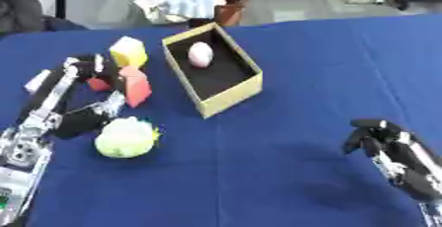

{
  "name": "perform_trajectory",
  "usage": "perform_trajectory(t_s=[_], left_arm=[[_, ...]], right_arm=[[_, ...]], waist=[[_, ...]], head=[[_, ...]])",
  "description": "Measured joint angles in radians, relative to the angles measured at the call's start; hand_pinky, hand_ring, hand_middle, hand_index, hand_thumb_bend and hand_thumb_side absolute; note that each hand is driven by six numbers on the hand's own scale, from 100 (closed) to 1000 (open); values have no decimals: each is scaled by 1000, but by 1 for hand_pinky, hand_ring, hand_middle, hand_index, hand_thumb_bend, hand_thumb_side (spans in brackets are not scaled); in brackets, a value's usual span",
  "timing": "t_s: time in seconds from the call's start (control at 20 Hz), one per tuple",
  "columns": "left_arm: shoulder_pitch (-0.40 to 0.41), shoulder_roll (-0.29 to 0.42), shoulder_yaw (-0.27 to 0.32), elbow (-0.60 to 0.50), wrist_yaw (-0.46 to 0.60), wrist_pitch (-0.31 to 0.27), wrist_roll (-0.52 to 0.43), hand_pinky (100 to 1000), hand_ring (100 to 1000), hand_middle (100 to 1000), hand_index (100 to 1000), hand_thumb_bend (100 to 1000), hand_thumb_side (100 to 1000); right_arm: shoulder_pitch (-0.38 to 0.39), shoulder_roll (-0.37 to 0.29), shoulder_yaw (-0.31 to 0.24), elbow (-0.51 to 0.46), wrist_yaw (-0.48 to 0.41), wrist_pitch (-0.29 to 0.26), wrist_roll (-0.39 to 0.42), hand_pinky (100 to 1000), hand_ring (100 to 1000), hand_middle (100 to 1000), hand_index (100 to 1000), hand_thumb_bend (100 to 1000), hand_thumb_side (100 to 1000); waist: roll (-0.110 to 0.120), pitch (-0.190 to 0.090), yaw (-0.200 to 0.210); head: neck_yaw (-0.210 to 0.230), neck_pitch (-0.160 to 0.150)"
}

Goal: Pick up objects on the table and place them in the box.

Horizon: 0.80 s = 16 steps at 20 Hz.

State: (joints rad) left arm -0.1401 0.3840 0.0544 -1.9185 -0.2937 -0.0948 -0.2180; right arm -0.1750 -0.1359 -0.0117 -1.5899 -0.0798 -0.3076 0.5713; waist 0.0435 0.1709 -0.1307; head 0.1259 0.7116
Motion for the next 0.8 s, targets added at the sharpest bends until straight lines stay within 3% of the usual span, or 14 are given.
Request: perform_trajectory(t_s=[0.05, 0.2, 0.45, 0.7, 0.8], left_arm=[[0, -1, 0, 0, -3, 0, -3, 671, 593, 546, 787, 100, 387], [0, -4, 0, -2, -14, -2, -12, 674, 598, 558, 857, 100, 410], [0, -8, 0, -5, -24, -3, -13, 679, 608, 580, 891, 100, 436], [0, -8, 0, -5, -25, -4, -7, 684, 613, 585, 893, 100, 400], [0, -7, 0, -5, -32, -3, -8, 715, 643, 616, 901, 100, 347]], right_arm=[[0, 0, 0, 0, 0, 0, 0, 565, 584, 542, 783, 100, 438], [0, 0, 0, 0, 0, 0, 0, 565, 584, 542, 782, 100, 438], [0, 0, 0, 0, 0, 0, 0, 565, 584, 542, 782, 100, 438], [0, 0, 0, 0, 0, 0, 0, 565, 584, 542, 782, 100, 439], [0, 0, 0, 0, 0, 0, 0, 565, 584, 542, 783, 100, 437]], waist=[[0, 0, 0], [0, 0, 0], [0, 0, 0], [0, 0, -1], [0, 0, -1]], head=[[-1, -1], [-4, -1], [-4, -2], [-4, -2], [-4, -2]])
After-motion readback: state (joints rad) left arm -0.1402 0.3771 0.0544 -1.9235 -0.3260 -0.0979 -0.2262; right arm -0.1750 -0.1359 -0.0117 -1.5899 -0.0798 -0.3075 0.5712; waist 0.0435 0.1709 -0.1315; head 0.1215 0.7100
